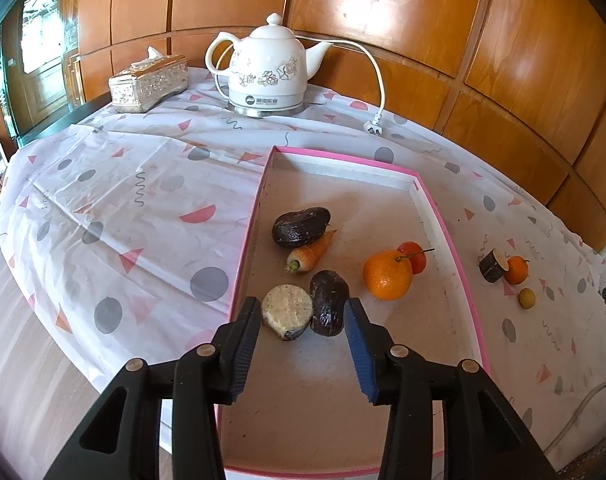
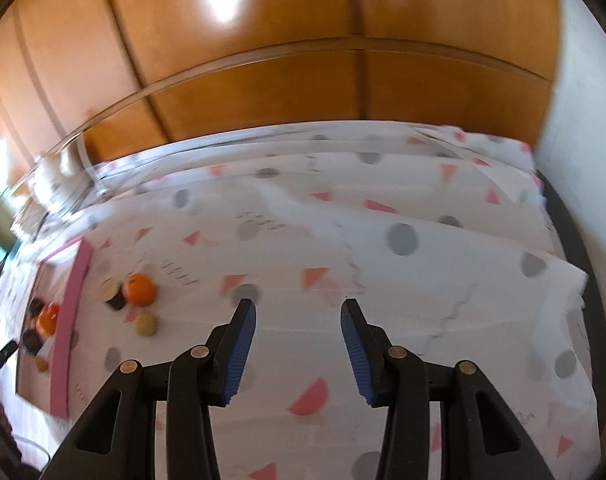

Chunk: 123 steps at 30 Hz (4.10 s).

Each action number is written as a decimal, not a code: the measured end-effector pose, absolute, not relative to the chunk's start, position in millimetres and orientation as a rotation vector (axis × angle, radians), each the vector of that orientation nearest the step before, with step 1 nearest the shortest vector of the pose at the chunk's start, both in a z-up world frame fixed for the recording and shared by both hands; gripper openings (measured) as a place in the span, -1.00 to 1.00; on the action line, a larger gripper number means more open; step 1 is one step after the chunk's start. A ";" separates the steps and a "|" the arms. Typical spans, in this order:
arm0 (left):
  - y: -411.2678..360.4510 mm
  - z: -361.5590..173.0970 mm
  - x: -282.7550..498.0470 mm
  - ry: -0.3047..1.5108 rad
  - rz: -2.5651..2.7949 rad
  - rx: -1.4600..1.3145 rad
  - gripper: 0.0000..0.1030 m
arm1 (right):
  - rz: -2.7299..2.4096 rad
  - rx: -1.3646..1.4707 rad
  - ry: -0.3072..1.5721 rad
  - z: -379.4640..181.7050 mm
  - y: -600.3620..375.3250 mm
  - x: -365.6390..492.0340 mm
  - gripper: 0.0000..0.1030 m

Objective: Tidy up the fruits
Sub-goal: 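Withdraw the left tool while moving the right tool to the small yellow fruit, then close the right tool on the small yellow fruit and lift it, then carry the yellow fruit into the pink tray and open the right tool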

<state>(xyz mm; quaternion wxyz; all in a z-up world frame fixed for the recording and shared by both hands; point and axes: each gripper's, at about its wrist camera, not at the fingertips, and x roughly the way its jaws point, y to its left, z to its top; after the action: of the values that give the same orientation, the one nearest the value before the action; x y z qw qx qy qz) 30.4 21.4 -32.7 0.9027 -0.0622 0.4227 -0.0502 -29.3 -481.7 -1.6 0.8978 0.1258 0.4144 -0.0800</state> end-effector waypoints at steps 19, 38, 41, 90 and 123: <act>38.9 -26.7 22.2 0.843 -0.080 -0.139 0.17 | 0.140 0.067 0.976 -15.5 -391.1 2.1 -0.13; 56.5 -20.5 17.8 0.829 -0.042 -0.166 0.36 | 0.144 -0.046 1.057 -56.6 -315.2 51.0 -0.13; 57.6 -20.8 17.6 0.832 -0.037 -0.167 0.38 | 0.130 -0.026 1.062 -61.4 -316.9 56.5 -0.13; 102.4 -20.2 10.4 0.815 0.111 -0.183 0.51 | 0.285 0.026 1.015 -56.4 -260.7 29.3 -0.51; 106.0 -27.6 9.8 0.830 0.114 -0.227 0.56 | 0.476 -0.088 0.966 -39.3 -141.5 39.9 -0.51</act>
<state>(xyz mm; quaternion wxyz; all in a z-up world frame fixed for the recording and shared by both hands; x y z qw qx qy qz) 9.8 106.0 -27.6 0.9074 -0.1098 0.4019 0.0551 39.9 -141.5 -39.3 0.8576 -0.0421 0.4598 0.2268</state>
